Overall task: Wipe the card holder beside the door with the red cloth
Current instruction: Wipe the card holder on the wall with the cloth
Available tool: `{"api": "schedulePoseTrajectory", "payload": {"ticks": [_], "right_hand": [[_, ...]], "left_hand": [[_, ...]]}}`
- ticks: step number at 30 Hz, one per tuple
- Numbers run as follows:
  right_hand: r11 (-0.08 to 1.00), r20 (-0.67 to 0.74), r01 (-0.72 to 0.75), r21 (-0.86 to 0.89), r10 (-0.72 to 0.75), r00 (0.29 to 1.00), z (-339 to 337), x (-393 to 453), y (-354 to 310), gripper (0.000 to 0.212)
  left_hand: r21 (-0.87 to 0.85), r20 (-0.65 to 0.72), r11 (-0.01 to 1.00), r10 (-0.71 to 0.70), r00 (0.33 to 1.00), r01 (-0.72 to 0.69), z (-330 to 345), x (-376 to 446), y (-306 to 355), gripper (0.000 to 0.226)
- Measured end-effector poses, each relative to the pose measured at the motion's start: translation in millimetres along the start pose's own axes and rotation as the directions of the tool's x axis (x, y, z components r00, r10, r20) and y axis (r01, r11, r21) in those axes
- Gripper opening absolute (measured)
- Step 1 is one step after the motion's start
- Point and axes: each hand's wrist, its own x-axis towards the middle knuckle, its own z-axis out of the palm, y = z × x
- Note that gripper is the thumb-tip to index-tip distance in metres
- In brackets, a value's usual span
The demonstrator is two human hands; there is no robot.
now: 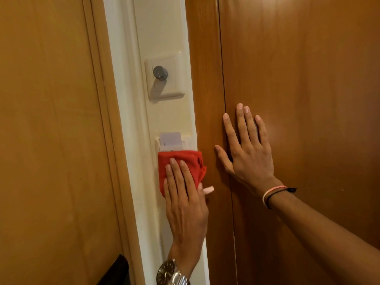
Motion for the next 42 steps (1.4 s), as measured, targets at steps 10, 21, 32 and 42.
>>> {"api": "schedulePoseTrajectory", "payload": {"ticks": [10,21,32,42], "right_hand": [[1.0,-0.02,0.004,-0.024,-0.005,1.0,2.1,10.5,5.1,0.079],[1.0,-0.009,0.003,-0.023,-0.003,1.0,0.7,-0.7,5.2,0.079],[1.0,-0.009,-0.009,-0.006,0.009,1.0,2.6,2.6,5.2,0.079],[1.0,0.016,-0.01,0.007,0.009,1.0,0.7,2.4,9.0,0.077]], "left_hand": [[0.004,-0.021,0.998,0.061,0.998,-0.061,2.3,8.2,-5.7,0.067],[-0.111,-0.027,0.99,-0.09,0.996,0.087,4.7,14.2,-12.8,0.068],[-0.211,-0.066,0.977,-0.051,0.996,0.036,3.7,18.1,-3.2,0.063],[-0.163,-0.077,0.979,0.109,0.991,-0.12,10.6,10.2,6.3,0.062]]}}
